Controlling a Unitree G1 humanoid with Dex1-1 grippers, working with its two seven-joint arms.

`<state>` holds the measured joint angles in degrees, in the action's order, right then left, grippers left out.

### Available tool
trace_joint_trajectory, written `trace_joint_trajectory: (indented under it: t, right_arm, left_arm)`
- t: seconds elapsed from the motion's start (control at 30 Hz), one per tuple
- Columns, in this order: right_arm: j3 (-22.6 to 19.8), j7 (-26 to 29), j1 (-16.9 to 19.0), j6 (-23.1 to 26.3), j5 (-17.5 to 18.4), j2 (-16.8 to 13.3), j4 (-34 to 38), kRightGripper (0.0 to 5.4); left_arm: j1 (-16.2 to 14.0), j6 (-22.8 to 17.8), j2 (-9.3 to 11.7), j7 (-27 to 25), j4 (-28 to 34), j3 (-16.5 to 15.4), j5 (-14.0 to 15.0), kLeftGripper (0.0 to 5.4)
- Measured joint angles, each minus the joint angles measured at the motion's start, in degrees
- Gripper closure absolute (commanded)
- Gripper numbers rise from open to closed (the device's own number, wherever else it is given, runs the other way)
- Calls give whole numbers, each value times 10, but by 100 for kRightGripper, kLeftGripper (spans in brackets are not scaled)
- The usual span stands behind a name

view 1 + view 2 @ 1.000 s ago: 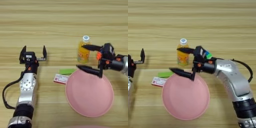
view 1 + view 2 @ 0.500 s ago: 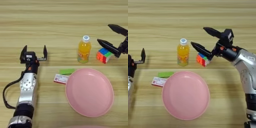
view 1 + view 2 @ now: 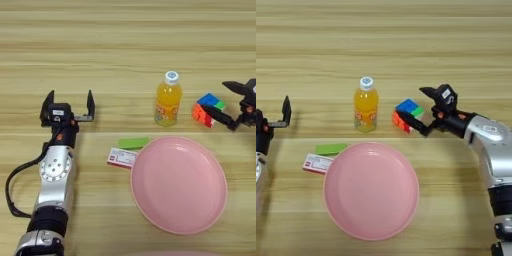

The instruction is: Move the objects on the table

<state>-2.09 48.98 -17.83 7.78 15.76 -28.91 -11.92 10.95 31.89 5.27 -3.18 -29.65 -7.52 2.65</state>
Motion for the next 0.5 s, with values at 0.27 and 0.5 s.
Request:
trace_joint_trajectory:
  t: [0.27, 0.5]
  right_arm:
    - [17, -40, -41, -9, -33, 27, -82, 0]
    - [20, -51, -49, -24, -57, 27, -127, 0]
  left_arm:
    - [0, 1, 0, 0, 0, 0, 0, 11]
    - [0, 1, 0, 0, 0, 0, 1, 11]
